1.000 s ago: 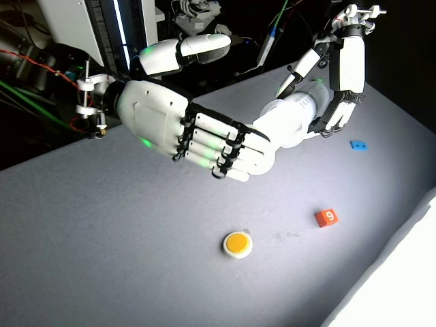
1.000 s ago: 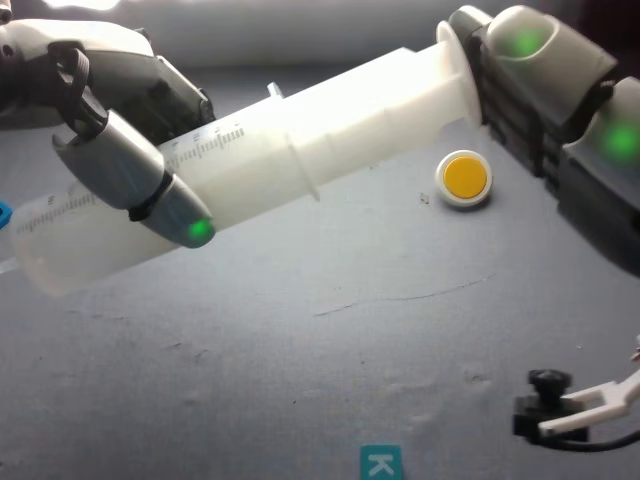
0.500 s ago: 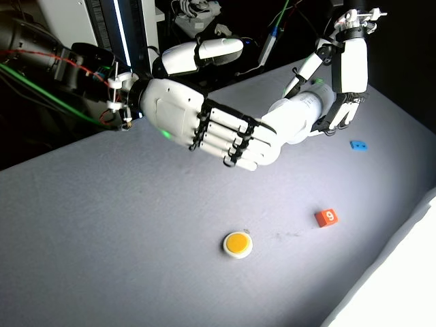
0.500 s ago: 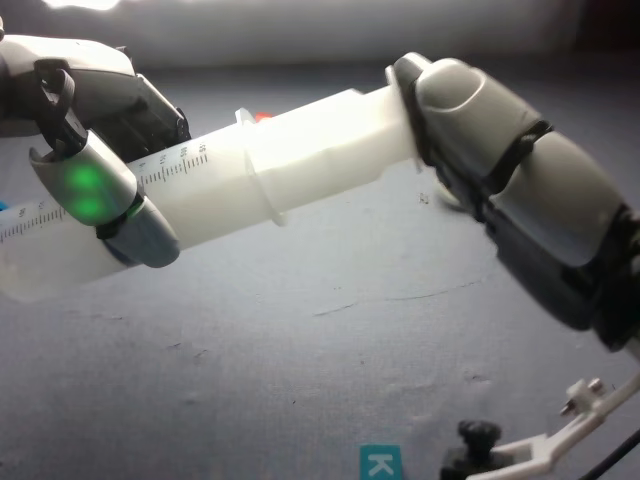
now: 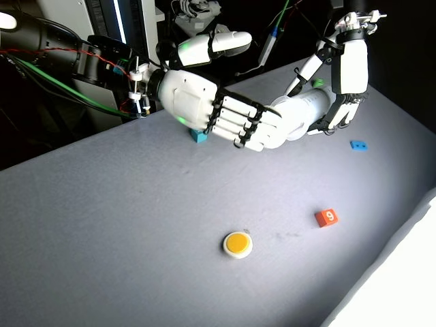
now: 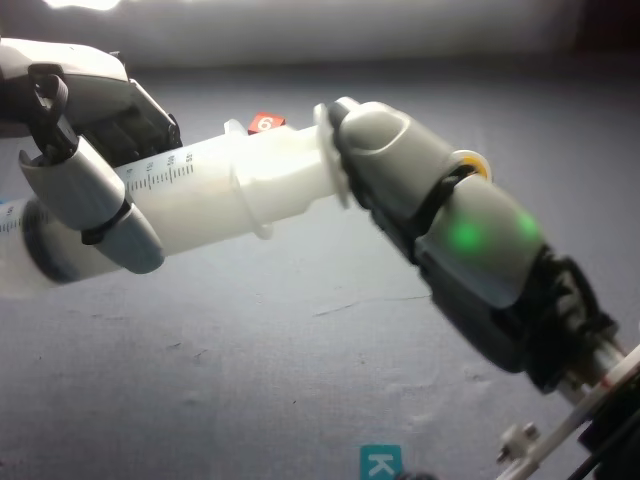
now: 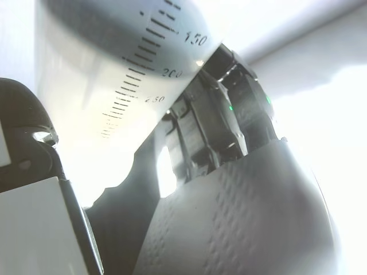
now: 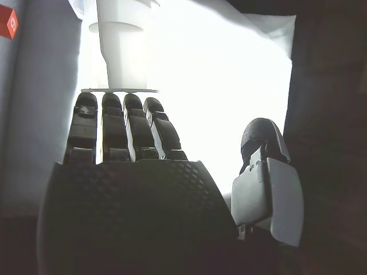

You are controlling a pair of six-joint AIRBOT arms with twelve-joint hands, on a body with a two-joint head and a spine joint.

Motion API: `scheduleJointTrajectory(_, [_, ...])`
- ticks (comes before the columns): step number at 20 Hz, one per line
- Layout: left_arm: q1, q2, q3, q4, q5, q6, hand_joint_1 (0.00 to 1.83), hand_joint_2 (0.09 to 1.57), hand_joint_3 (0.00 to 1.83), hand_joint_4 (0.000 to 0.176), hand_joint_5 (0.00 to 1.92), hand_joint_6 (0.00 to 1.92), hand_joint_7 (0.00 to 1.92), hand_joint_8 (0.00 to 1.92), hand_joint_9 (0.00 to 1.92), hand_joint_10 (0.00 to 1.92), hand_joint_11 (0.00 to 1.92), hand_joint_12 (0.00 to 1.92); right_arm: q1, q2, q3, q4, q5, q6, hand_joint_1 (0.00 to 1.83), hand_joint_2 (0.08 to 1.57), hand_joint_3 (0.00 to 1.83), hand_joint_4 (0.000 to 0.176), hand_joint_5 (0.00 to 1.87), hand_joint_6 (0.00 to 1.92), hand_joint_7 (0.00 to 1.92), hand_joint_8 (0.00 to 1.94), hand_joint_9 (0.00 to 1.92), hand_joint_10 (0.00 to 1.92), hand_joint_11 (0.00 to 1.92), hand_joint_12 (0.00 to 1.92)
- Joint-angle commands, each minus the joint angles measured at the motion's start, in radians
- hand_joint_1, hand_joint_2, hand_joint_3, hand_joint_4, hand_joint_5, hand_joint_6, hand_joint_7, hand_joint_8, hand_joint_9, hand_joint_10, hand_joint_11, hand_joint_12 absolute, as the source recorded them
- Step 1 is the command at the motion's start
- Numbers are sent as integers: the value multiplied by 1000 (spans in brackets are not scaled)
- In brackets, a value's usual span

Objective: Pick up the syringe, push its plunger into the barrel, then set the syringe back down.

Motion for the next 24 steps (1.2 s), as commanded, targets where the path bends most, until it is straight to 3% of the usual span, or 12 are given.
scheduleJointTrajectory(1, [-20,-16,-3,-51,-206,-82,1228,1125,0,0,884,1063,1052,992,911,834,447,1415,23,-37,-36,-259,-99,30,0,1074,7,0,0,0,0,0,0,0,0,0])
scheduleJointTrajectory(8, [-19,-16,-1,-50,-205,-82,1227,1126,0,0,895,1032,1033,1042,885,886,437,1442,28,-62,-33,-259,-160,30,0,1077,5,0,14,4,0,0,0,0,0,0])
scheduleJointTrajectory(12, [-18,-15,-1,-47,-205,-82,1228,1128,1,0,878,1065,1041,1018,883,878,420,1445,25,-27,-35,-260,-140,23,0,1076,3,0,7,1,0,0,0,0,0,0])
scheduleJointTrajectory(13, [-18,-15,-1,-47,-205,-82,1339,1133,4,0,854,1094,1039,978,819,1227,432,1459,25,2,-39,-260,-124,23,0,1077,3,0,6,1,0,0,0,0,0,0])
scheduleJointTrajectory(14, [-17,-15,-1,-44,-205,-82,1361,1133,3,0,868,1077,1030,985,803,1303,437,1465,28,34,-46,-260,-109,23,0,1078,3,0,8,2,0,0,0,0,0,0])
scheduleJointTrajectory(15, [-15,-15,-1,-41,-205,-82,1255,1125,0,0,878,1078,1052,976,839,1051,433,1457,30,68,-54,-260,-94,23,0,1077,3,0,11,3,0,0,0,0,0,0])
scheduleJointTrajectory(17, [-11,-15,-1,-34,-205,-82,1231,1125,0,0,881,1065,1054,993,876,911,427,1448,32,152,-69,-260,-61,23,0,1077,3,0,0,0,0,0,0,0,0,0])
scheduleJointTrajectory(22, [-4,-15,-1,-20,-204,-82,1229,1128,1,0,882,1044,1036,1044,870,918,401,1483,22,364,-59,-266,-41,23,0,1080,3,0,12,4,0,0,0,0,0,0])
scheduleJointTrajectory(24, [3,-15,-1,2,-195,-82,1225,1128,1,0,885,1059,1033,1027,872,924,412,1490,-16,437,-21,-341,0,25,0,1081,3,0,10,2,0,0,0,0,0,0])
